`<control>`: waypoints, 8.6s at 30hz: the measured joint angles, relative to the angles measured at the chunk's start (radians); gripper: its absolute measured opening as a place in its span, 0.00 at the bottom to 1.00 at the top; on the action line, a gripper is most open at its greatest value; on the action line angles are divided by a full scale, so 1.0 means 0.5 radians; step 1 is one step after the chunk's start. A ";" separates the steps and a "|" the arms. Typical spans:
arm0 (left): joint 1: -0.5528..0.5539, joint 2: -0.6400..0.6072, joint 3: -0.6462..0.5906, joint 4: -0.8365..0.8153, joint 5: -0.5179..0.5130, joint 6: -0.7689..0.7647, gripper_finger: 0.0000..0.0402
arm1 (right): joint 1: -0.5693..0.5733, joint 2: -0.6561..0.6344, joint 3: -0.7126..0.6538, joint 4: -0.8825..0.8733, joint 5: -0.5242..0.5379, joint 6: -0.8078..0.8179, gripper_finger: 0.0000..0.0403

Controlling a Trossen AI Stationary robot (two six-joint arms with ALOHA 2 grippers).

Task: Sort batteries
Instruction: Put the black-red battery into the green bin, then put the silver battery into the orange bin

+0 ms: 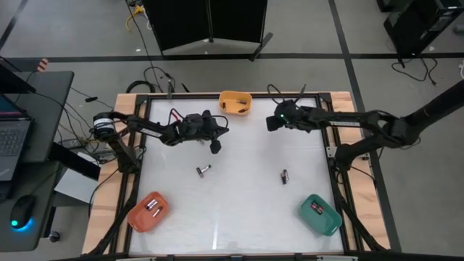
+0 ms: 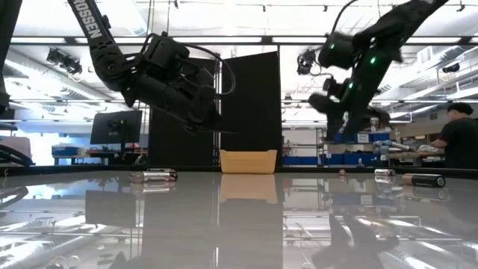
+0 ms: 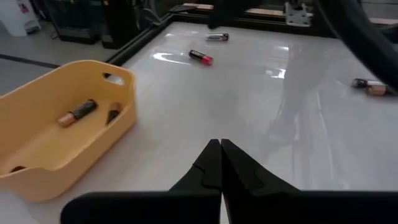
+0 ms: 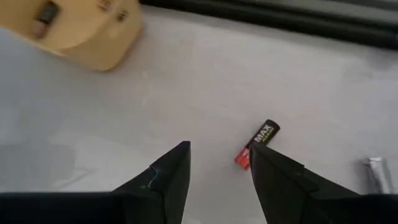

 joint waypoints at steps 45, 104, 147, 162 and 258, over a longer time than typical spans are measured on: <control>0.023 -0.001 0.000 -0.006 0.009 -0.070 0.01 | -0.212 0.375 -0.270 0.427 0.103 0.342 0.40; 0.065 -0.001 0.000 -0.033 -0.069 0.050 0.01 | 2.884 -0.021 0.451 -1.211 -0.543 2.309 0.15; 0.063 -0.001 0.000 -0.099 -0.076 0.038 0.01 | 2.690 0.112 0.451 -1.333 -0.777 2.014 0.27; 0.063 -0.001 0.000 -0.112 -0.077 0.101 0.01 | 1.468 0.074 0.451 -1.368 -0.657 1.092 0.27; -0.256 0.007 0.291 0.698 0.665 -0.190 0.42 | 1.023 -0.165 -0.510 2.048 0.024 -1.609 0.14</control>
